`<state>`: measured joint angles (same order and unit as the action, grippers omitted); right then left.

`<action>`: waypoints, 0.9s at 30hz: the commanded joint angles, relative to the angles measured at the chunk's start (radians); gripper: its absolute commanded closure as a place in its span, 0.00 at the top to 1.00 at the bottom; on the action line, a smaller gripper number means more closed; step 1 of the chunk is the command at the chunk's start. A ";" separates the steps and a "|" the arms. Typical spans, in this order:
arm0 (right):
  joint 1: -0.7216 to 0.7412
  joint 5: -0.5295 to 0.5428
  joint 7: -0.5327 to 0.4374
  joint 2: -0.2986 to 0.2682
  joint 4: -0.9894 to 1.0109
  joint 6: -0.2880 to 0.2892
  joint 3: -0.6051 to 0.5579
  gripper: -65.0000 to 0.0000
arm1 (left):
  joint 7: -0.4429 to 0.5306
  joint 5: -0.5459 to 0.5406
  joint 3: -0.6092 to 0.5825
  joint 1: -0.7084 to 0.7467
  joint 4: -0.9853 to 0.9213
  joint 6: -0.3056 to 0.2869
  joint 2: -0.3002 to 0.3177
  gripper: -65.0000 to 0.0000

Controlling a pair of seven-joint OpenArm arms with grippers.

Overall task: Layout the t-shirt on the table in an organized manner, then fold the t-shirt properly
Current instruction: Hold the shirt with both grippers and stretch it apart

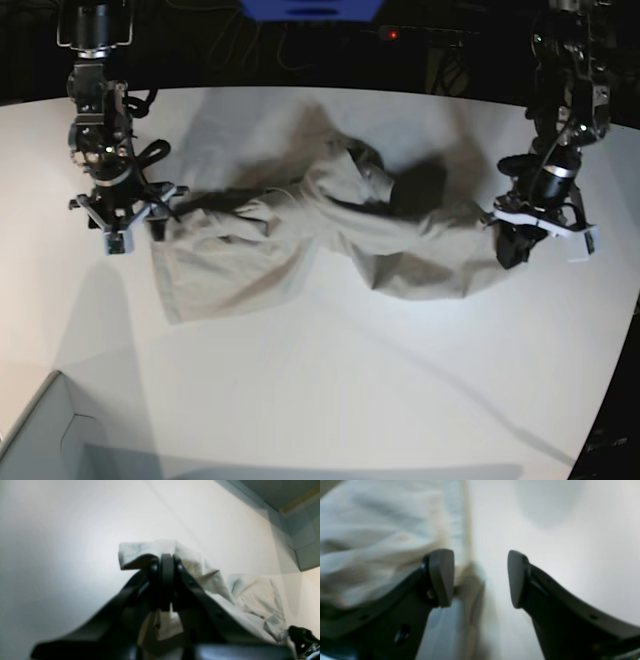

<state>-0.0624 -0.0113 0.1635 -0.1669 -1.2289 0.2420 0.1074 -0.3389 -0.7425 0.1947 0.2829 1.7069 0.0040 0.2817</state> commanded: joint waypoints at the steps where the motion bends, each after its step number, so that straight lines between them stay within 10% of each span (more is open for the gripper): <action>1: 0.009 0.004 -0.018 -0.004 -0.022 0.041 -0.002 0.53 | 0.017 -0.004 0.001 -0.007 0.002 -0.009 -0.006 0.00; 18: 0.105 0.003 -0.017 -0.010 0.271 0.061 -0.157 0.50 | 0.017 -0.004 0.009 0.000 -0.017 -0.009 -0.037 0.00; 24: 0.108 0.003 -0.017 -0.046 0.266 0.061 -0.228 0.00 | 0.019 -0.002 0.009 -0.009 -0.018 -0.009 -0.035 0.00; 27: 0.120 0.004 -0.017 -0.061 0.208 0.061 -0.226 0.00 | 0.016 -0.002 0.009 -0.041 -0.018 -0.009 -0.034 0.00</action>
<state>0.0628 0.0139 0.0994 -0.2153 -1.0237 0.2916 -0.1192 -0.3508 -0.7422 0.1967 0.2596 1.6699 0.0044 0.2352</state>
